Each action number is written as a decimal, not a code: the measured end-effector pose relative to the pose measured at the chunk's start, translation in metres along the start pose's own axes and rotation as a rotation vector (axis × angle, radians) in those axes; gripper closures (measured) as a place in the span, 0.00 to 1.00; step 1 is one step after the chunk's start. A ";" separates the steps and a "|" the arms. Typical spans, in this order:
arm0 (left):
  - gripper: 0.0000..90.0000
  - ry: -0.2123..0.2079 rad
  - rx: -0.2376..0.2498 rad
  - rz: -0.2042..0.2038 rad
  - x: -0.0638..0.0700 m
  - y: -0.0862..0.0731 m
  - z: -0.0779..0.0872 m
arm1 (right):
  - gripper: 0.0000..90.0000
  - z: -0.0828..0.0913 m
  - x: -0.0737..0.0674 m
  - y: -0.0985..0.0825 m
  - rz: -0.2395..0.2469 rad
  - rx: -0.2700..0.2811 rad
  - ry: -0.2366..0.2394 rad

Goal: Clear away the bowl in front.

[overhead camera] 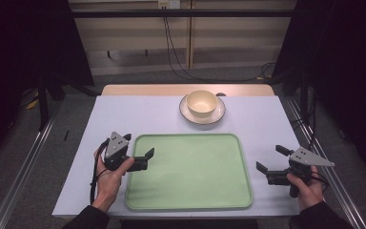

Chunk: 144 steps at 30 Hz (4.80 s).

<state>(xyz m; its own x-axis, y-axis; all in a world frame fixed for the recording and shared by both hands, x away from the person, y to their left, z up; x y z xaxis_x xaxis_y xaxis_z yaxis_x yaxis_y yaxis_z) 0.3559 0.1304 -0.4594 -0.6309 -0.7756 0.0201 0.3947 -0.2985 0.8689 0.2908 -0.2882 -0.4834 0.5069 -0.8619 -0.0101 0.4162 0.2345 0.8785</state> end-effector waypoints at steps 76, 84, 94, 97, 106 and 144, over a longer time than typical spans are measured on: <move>0.10 -0.087 -0.065 -0.044 -0.003 0.114 -0.159 | 0.01 0.000 -0.004 0.000 0.009 0.013 0.037; 0.16 -0.080 -0.110 0.001 -0.004 0.117 -0.182 | 0.01 0.001 -0.003 0.000 0.011 0.015 0.033; 0.17 -0.051 -0.176 -0.001 -0.004 0.116 -0.214 | 0.01 0.000 -0.003 0.000 0.008 0.013 0.046; 0.20 -0.046 -0.188 -0.004 -0.006 0.114 -0.222 | 0.01 0.001 -0.004 0.000 0.009 0.019 0.047; 0.30 -0.047 -0.218 0.036 -0.013 0.104 -0.241 | 0.01 0.000 -0.003 -0.001 0.006 0.014 0.049; 0.66 -0.091 -0.511 0.142 -0.001 0.086 -0.257 | 0.01 0.000 -0.004 -0.003 0.005 0.007 0.057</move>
<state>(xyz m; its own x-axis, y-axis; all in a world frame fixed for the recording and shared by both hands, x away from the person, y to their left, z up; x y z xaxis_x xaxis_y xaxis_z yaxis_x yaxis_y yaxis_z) 0.5624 -0.0380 -0.5116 -0.5941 -0.7834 0.1827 0.7409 -0.4445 0.5035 0.2880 -0.2851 -0.4858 0.5514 -0.8336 -0.0332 0.4087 0.2353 0.8818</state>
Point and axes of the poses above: each handheld gripper's, and its own axes: z roughly backward along the jaws, y roughly out of its top, x roughly to its right, the point moved 8 cm from there along -z, roughly forward along the jaws, and after that the axes turned 8 degrees about -x, right-handed, at the moved point
